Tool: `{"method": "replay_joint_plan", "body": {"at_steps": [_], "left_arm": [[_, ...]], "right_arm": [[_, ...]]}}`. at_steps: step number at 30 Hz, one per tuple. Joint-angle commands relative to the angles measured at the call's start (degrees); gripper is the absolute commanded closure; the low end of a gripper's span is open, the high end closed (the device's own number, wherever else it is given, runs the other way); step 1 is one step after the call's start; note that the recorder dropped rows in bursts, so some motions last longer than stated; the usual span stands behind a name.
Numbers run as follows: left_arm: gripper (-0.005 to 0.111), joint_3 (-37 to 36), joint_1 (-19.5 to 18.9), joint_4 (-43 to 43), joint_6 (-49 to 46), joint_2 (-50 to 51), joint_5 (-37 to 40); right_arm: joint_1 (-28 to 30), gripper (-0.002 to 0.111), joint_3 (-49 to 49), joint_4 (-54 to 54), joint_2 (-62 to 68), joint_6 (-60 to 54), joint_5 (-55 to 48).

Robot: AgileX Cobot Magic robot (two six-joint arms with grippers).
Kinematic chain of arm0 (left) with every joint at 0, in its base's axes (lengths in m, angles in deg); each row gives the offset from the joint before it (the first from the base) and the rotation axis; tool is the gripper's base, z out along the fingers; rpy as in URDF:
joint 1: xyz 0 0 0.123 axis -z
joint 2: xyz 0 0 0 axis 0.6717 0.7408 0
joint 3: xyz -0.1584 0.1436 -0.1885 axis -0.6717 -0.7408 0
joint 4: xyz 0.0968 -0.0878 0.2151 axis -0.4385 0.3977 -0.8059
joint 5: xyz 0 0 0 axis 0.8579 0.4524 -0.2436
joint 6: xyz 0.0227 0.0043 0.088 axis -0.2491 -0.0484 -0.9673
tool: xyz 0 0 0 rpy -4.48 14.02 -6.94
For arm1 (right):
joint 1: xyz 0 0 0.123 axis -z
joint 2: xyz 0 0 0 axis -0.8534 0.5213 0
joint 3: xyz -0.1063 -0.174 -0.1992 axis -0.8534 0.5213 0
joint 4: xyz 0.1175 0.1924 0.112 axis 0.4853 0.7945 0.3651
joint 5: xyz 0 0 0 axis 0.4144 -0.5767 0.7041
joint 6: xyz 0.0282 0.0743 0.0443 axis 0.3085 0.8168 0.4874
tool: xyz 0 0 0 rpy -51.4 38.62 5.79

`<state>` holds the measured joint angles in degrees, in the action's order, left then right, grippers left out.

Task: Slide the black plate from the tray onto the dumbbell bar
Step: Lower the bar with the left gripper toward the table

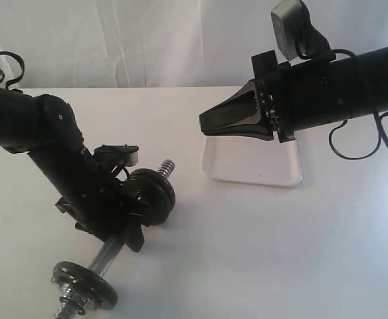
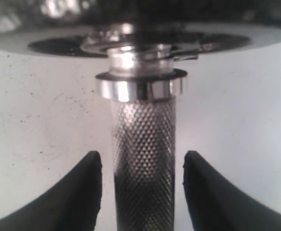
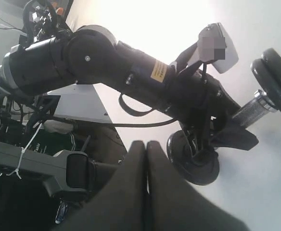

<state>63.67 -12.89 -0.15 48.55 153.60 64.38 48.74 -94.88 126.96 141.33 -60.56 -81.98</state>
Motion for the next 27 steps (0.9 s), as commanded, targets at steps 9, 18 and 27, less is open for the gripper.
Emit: {"method": "replay_joint_plan", "body": {"at_steps": [9, 18, 27], "left_arm": [[0.107, 0.2, 0.0, -0.2, 6.3, 0.3, -2.0], [0.107, 2.2, 0.0, -0.2, 6.6, 0.3, -7.4], [0.107, 10.8, 0.0, -0.2, 6.7, 3.8, -6.5]], "right_arm": [[0.2, 0.108, -0.2, 0.9, -0.5, 0.0, -0.4], [0.2, 0.108, -0.2, -3.2, -0.7, 2.8, -0.4], [0.2, 0.108, -0.2, -7.7, -9.8, 3.0, -0.4]]}}
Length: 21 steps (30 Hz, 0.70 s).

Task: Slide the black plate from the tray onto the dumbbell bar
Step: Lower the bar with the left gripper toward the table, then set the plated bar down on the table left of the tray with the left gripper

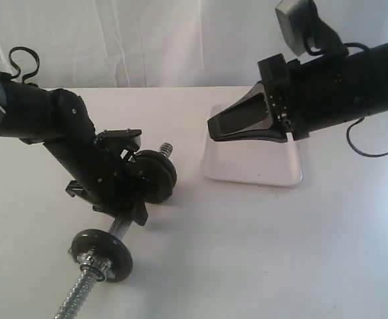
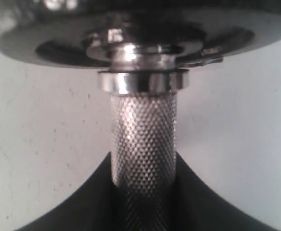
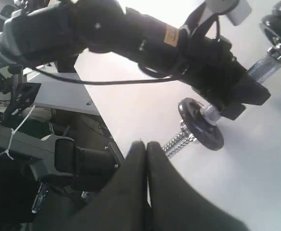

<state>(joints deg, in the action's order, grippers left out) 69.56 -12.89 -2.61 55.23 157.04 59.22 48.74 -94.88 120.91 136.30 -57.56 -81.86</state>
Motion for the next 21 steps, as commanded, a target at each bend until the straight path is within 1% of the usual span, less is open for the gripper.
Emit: {"method": "replay_joint_plan", "body": {"at_steps": [1, 2, 3, 4, 5, 6, 7, 8, 10, 12, 15, 18, 21], "left_arm": [[0.107, 6.2, 0.0, 2.3, 0.0, 1.3, -1.1], [0.107, 7.1, 0.0, 2.3, 0.0, 1.9, -1.0], [0.107, 9.1, 0.0, 2.6, 0.0, 3.3, -0.7], [0.107, 9.8, 0.0, 2.7, 0.0, 3.8, -0.7], [0.107, 11.5, 0.0, 3.5, 0.0, 4.9, -1.6], [0.107, 12.4, 0.0, 3.7, 0.0, 5.4, -1.8], [0.107, 15.1, 0.0, 3.7, 0.0, 6.8, -1.9], [0.107, 16.6, 0.0, 3.8, 0.0, 7.4, -1.9], [0.107, 22.1, -0.1, 3.8, 0.0, 10.3, -2.1], [0.107, 26.4, -0.3, 3.8, 0.1, 13.0, -3.1], [0.107, 30.6, -1.0, 3.8, 1.1, 15.5, -3.6], [0.107, 35.8, -1.8, 3.8, 1.5, 18.3, -3.7], [0.107, 38.2, -2.3, 3.7, 1.6, 19.8, -5.6]], "right_arm": [[0.2, 0.108, -0.1, -2.6, -6.2, 0.4, -0.5], [0.2, 0.108, -0.1, -3.9, -7.4, 1.0, -0.5], [0.2, 0.108, -0.1, -8.3, -10.3, 3.4, -0.5], [0.2, 0.108, -0.1, -10.4, -11.8, 4.9, -0.5], [0.2, 0.108, 1.3, -13.8, -15.5, 7.0, -0.5], [0.2, 0.108, 2.0, -15.0, -17.2, 7.1, -0.5], [0.2, 0.108, 4.2, -17.9, -21.6, 8.3, -0.3], [0.2, 0.108, 5.2, -19.2, -23.3, 9.1, 1.6], [0.2, 0.108, 9.8, -25.4, -29.8, 13.0, 7.7], [-0.5, 0.108, 13.2, -30.4, -32.7, 16.2, 11.1], [-1.6, 0.108, 16.1, -33.8, -33.4, 18.2, 13.9], [-2.4, 0.108, 17.9, -34.2, -33.4, 18.5, 15.5], [-2.4, 0.108, 17.9, -34.2, -33.3, 18.5, 15.8]]}}
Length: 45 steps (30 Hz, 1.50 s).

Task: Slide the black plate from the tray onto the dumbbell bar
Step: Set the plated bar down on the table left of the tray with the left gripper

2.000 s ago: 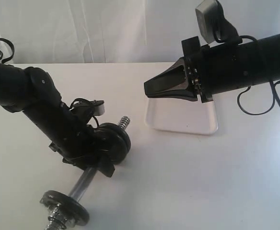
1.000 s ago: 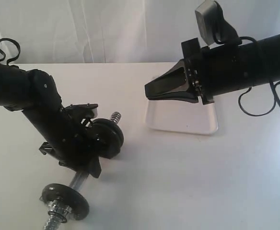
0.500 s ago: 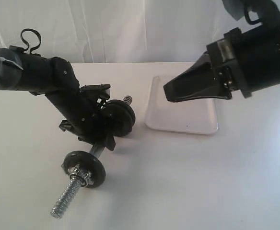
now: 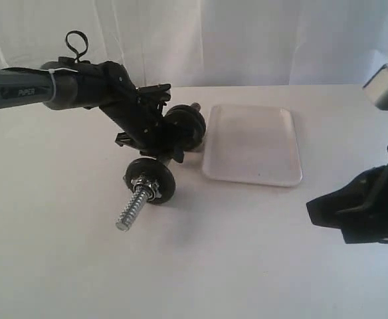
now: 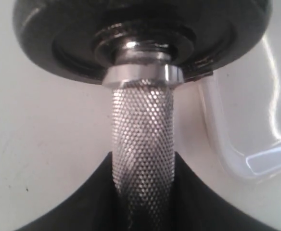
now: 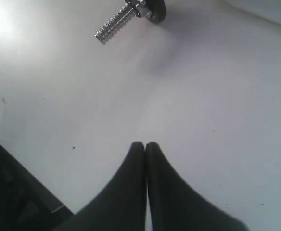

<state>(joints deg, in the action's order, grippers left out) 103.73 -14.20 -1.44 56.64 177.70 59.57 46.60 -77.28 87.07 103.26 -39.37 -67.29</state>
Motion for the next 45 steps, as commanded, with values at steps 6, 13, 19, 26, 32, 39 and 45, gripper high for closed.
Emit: {"method": "replay_joint_plan", "body": {"at_steps": [6, 13, 19, 26, 32, 39, 45], "left_arm": [[0.107, 5.5, -2.8, 2.6, 2.8, 1.3, -16.2], [0.107, 5.5, -2.8, 2.6, 2.7, 2.4, -16.7], [0.107, 5.5, -2.8, 2.6, 2.7, 2.4, -17.2], [0.107, 5.5, -2.8, 5.6, 2.9, 3.1, -19.3], [0.107, 5.5, -2.8, 5.6, 2.9, 3.5, -19.0], [0.107, 5.5, -2.8, 5.5, 2.3, 3.5, -16.5], [0.107, 5.5, -2.8, 4.1, 2.3, 3.5, -13.2]], "right_arm": [[-0.3, 0.108, 0.3, -0.3, -0.3, 0.3, 2.0], [-0.3, 0.108, 0.3, -0.3, -0.3, 0.5, 2.1], [-0.3, 0.108, 0.3, -0.3, -0.3, 1.6, 2.2], [-0.3, 0.108, 0.3, -0.3, -0.3, 1.6, 2.3], [-0.3, 0.108, 0.3, -0.3, -0.3, 1.6, 2.3], [-0.3, 0.108, 0.3, -0.1, -0.3, 1.6, 2.3], [-0.3, 0.108, 0.3, -0.1, -0.3, 1.6, 2.4]]}}
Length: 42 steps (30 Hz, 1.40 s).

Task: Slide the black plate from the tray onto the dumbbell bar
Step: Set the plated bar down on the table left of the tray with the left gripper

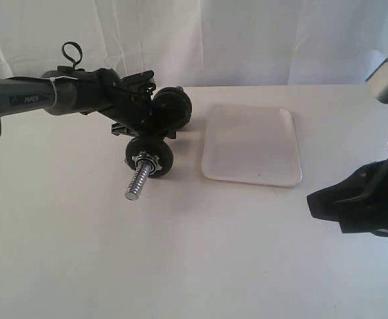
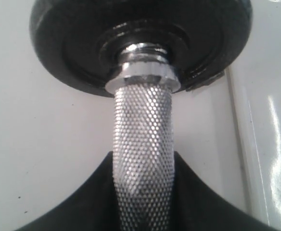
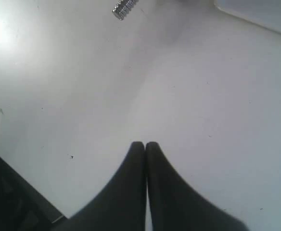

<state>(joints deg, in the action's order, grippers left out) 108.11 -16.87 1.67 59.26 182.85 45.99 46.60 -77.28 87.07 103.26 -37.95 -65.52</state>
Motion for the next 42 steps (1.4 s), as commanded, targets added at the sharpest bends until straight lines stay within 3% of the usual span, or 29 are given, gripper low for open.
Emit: {"method": "replay_joint_plan", "body": {"at_steps": [1, 20, 29, 42], "left_arm": [[0.107, 1.1, -0.1, 0.9, -0.3, -1.6, 0.9], [0.106, 1.1, -0.1, -0.2, -0.3, -1.0, 1.7], [0.072, 1.1, -0.1, -0.2, -0.3, -1.0, 2.2], [0.054, 1.1, -0.1, -0.2, -0.3, -1.0, 3.7]], "right_arm": [[-0.3, 0.108, 0.3, -0.1, -0.3, 0.2, 0.6], [-0.3, 0.108, 0.3, -0.1, -0.3, 0.2, 0.6], [-0.3, 0.108, 0.3, -0.1, -0.3, 0.2, 0.6], [-0.3, 0.108, 0.3, -0.1, -0.3, 0.3, 0.6]]}}
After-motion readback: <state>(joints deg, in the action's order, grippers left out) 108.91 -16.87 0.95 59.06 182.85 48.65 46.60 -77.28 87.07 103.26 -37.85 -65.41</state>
